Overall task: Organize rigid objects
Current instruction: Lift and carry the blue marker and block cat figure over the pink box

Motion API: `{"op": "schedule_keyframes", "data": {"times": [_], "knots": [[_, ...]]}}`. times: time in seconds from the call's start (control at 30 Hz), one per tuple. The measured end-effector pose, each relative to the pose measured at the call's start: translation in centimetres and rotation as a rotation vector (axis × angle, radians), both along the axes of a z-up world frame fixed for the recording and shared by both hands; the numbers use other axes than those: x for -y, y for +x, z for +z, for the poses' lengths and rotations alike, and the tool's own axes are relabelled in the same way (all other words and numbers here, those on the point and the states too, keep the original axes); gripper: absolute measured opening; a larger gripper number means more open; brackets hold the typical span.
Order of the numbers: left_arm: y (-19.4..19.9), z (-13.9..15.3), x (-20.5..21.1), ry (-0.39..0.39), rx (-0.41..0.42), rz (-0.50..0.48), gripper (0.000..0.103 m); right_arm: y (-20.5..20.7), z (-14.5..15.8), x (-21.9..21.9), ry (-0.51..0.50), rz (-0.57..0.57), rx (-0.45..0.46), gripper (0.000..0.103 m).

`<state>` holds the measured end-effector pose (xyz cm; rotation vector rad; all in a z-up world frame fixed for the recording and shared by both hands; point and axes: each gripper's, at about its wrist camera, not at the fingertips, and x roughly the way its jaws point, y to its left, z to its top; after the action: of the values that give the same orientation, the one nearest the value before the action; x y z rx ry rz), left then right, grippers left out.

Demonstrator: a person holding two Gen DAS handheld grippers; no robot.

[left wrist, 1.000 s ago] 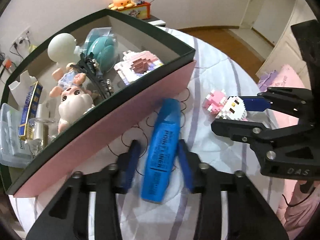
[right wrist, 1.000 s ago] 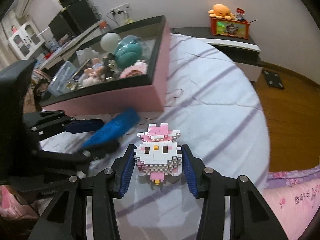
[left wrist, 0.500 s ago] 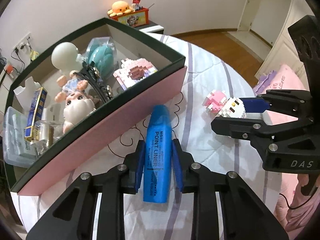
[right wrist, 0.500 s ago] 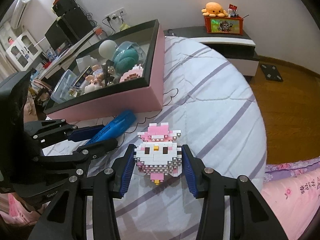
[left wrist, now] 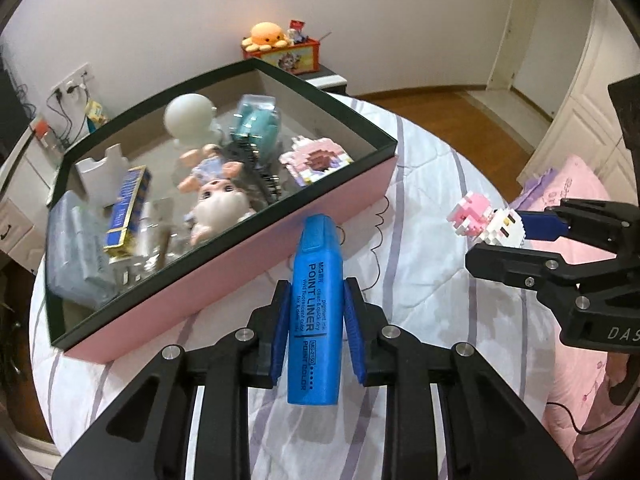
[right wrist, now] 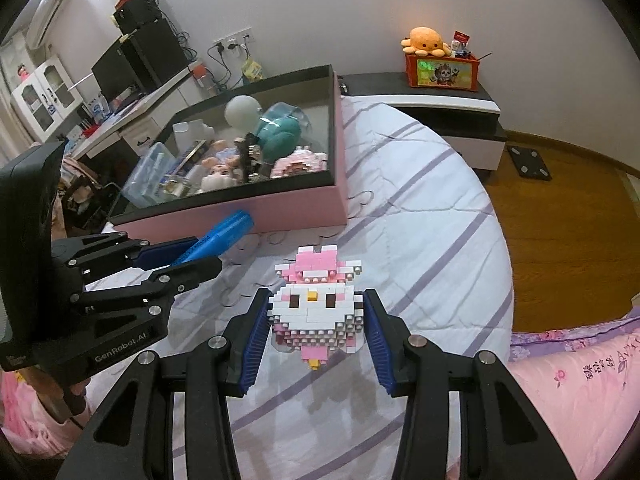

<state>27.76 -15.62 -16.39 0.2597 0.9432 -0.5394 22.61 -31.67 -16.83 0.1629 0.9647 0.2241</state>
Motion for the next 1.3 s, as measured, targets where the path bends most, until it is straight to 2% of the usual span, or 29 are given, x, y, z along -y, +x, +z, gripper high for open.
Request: {"op": "schedule_keyframes", "data": {"times": [0.2,0.53,0.73,0.97,1.3], "knots": [[-1.3,1.9,-2.9,-0.030,0.047,0.045,0.026,-1.1,1.9,-2.0,-0.017,0.010,0.048,0.047],[-4.6,6.1,-11.0,-0.083,0.178,0.240,0.026,-3.0,6.3,-7.1,-0.005,0.068,0.162,0.047],[-6.8,7.6,-14.9,-0.129,0.219,0.334,0.026,-4.9,8.3,-9.4,-0.029,0.071,0.227,0.047],[-9.2,8.9,-17.5,-0.157,0.274,0.411,0.026,-7.6,10.1,-11.0,-0.047,0.081,0.286,0.047],[-12.1,10.9,-18.1,-0.165,0.351,0.424,0.026,-9.9,11.2,-11.5,-0.040,0.084,0.337,0.047]]}}
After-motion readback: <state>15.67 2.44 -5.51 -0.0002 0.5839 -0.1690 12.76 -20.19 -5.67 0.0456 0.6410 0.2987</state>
